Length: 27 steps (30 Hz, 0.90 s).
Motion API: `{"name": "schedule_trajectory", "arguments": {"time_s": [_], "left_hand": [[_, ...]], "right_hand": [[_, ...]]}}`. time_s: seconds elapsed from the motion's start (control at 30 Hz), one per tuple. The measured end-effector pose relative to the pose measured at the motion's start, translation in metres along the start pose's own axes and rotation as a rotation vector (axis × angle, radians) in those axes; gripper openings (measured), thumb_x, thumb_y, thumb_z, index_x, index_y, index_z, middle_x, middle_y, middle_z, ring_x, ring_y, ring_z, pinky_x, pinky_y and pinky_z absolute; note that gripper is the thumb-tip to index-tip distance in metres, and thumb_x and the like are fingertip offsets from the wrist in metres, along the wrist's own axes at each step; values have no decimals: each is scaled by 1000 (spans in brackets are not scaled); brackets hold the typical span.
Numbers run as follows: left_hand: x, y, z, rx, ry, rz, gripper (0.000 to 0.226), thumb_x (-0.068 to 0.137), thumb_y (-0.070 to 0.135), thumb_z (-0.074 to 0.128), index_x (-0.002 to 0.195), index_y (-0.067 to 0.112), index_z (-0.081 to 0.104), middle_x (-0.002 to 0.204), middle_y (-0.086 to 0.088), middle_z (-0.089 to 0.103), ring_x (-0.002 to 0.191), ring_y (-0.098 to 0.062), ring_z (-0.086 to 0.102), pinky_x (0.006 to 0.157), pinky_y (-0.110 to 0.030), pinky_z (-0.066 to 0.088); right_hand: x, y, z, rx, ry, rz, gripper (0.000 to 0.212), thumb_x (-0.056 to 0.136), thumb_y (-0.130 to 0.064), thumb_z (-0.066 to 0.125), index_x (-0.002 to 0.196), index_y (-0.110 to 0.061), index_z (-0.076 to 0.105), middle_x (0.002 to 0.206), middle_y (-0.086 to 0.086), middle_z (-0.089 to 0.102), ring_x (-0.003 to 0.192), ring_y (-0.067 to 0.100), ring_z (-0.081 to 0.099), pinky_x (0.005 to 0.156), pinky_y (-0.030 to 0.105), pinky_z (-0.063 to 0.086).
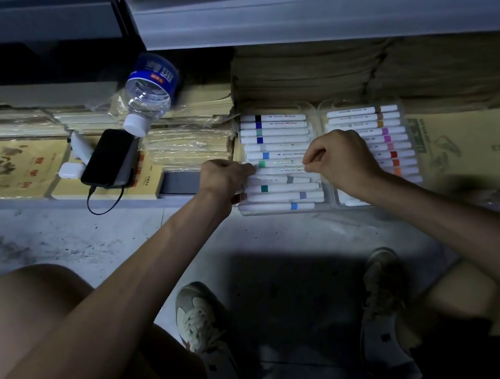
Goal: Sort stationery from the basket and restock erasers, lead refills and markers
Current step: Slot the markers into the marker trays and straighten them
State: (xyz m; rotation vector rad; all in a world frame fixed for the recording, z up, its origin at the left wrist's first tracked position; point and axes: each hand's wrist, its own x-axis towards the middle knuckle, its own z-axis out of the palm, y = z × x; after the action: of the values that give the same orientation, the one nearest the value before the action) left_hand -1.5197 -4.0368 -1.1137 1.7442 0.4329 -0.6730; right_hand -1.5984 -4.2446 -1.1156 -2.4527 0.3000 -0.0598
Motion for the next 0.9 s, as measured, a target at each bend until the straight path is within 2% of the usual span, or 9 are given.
{"name": "schedule_trajectory", "arguments": {"time_s": [0.27,0.47,0.6,0.67,0.73,0.77,0.83,0.9], "left_hand": [[-2,0,1,14,14,21,27,77,10,87,95,4,68,83,-14,68,69,-25,62,59,-33,55],[-6,-2,1,7,5,39,26,81,8,84,99,4,66,87,-15,70,68,-23,65,58,-31,56],[-7,-5,0,10,8,53,26,82,11,84,101,1,69,89,-14,71,67,-22,66,61,-31,59],[-7,-8,-2,37,26,87,36,81,19,85,105,-4,70,88,-13,73,71,-24,67,65,-35,62],[-8,-10,-5,94,55,161,42,80,31,86,104,0,71,88,-10,76,73,-24,72,68,-40,64],[-10,-11,-7,124,65,206,42,80,34,85,104,3,70,88,-10,77,73,-22,74,66,-38,65],[-14,-13,-11,220,68,317,39,82,32,83,104,5,67,83,-6,76,66,-14,72,53,-26,57],[-19,-14,-15,417,82,425,32,86,29,80,107,11,65,81,1,72,59,-10,67,50,-24,52]], "right_hand": [[2,0,2,43,-4,88,14,72,-7,90,74,-16,79,65,-10,70,68,3,68,75,30,60],[4,-2,-4,201,7,362,20,62,-13,97,73,-12,80,78,-4,75,80,11,72,79,29,60],[7,-8,-7,225,-8,453,22,59,-15,99,69,-14,79,82,-1,77,81,14,73,82,37,63],[6,-11,-8,196,-16,452,21,60,-15,98,69,-14,79,82,1,77,80,16,74,82,38,63],[4,-13,-8,130,-24,404,17,65,-16,96,71,-15,80,82,-1,77,83,15,73,84,36,62],[2,-14,-8,101,-20,376,16,68,-17,94,72,-15,80,83,-1,77,85,15,73,83,34,61],[-3,-16,-8,46,2,320,11,75,-20,89,75,-16,79,84,-3,77,87,15,72,80,30,58],[-10,-21,-10,-54,40,250,10,84,-22,80,76,-17,77,84,-4,76,87,19,71,78,33,59]]}}
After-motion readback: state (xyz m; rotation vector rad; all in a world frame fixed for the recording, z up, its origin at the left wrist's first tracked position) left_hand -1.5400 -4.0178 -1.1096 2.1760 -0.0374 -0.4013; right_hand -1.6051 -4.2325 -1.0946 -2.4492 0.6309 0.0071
